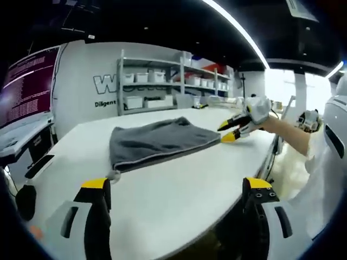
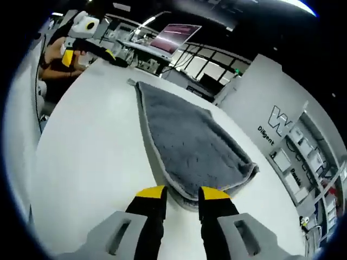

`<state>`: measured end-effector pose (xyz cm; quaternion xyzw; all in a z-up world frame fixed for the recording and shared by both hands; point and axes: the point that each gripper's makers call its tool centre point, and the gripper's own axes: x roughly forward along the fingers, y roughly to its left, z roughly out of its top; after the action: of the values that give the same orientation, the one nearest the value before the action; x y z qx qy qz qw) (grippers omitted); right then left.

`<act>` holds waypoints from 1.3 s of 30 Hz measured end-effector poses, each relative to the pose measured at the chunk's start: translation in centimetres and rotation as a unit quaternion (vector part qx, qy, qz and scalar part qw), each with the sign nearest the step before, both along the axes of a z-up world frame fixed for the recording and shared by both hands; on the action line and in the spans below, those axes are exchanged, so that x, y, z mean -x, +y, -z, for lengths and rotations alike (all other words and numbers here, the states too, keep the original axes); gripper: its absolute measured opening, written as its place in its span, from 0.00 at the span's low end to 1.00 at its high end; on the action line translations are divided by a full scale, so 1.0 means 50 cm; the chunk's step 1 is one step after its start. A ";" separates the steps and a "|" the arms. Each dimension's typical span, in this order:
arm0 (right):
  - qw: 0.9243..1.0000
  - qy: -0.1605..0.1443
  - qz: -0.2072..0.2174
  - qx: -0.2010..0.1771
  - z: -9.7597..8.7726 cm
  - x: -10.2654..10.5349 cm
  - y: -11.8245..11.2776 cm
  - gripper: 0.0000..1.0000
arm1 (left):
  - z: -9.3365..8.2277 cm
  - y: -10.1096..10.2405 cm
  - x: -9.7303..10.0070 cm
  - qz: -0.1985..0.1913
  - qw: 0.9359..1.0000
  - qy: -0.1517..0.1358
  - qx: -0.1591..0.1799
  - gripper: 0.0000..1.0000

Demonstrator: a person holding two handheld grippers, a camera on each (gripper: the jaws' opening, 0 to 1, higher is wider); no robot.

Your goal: Open the folded towel by lifting each exposed corner and separating the folded layers until the towel lies flat within the target outline without major curled edges

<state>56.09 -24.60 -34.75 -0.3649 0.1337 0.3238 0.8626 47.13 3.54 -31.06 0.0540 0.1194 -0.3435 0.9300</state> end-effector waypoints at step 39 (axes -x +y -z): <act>0.988 -0.131 -0.071 -0.026 -0.127 0.057 0.116 0.00 | -0.011 -0.439 -0.175 0.155 0.951 -0.134 -0.233 0.38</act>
<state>53.25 -18.81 -28.40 -0.3905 -0.0155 0.3372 0.8565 55.89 -18.39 -30.51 0.3328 0.0607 -0.4352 0.8344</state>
